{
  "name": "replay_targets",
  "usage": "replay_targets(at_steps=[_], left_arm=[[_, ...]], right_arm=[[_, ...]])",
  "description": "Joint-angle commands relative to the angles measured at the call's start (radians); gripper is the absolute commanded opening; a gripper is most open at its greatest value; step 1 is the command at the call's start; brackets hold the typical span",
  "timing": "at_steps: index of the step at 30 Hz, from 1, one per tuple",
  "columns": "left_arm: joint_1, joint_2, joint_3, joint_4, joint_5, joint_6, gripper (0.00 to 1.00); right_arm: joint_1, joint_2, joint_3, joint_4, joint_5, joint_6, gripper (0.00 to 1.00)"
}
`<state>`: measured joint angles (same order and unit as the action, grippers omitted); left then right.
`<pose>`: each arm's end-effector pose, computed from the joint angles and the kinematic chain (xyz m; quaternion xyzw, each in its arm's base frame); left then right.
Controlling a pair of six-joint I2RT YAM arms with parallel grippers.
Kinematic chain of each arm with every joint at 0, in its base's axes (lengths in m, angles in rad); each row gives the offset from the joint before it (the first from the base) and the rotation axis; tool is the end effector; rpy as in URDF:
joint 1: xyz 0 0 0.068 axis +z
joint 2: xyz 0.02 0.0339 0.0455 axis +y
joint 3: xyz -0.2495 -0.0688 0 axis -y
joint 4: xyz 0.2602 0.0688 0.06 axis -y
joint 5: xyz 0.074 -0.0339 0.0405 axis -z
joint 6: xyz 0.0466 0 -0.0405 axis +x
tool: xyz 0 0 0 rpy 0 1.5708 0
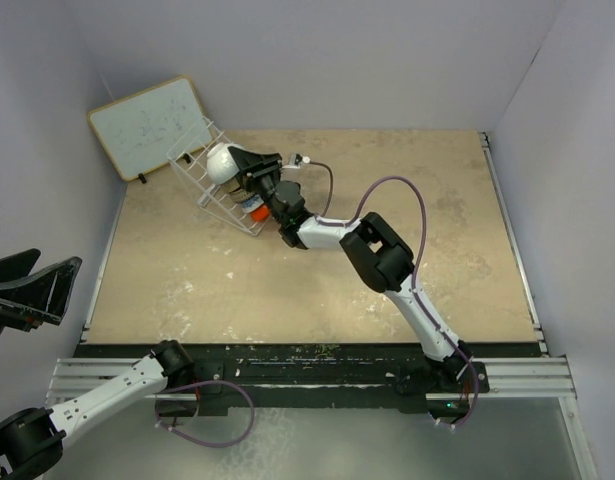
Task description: Load the bowls into the dish rack
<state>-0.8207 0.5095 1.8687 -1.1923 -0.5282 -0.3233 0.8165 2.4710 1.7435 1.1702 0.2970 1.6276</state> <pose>-0.0436 0.0812 0.5212 -0.0398 0.6532 -0.2573 0.7110 0.3912 0.3965 0.1911 0.3235 0.4365 0.7585 0.3599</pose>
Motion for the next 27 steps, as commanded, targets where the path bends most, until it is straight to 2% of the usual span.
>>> replay_targets(at_steps=[1, 27], left_arm=[[-0.007, -0.001, 0.009, 0.033, 0.009, -0.014, 0.99], [-0.008, 0.003, -0.018, 0.051, -0.004, -0.018, 0.99]], right_arm=[[0.001, -0.095, -0.004, 0.015, 0.003, 0.018, 0.48], [-0.004, -0.184, -0.226, 0.058, 0.022, 0.051, 0.50]])
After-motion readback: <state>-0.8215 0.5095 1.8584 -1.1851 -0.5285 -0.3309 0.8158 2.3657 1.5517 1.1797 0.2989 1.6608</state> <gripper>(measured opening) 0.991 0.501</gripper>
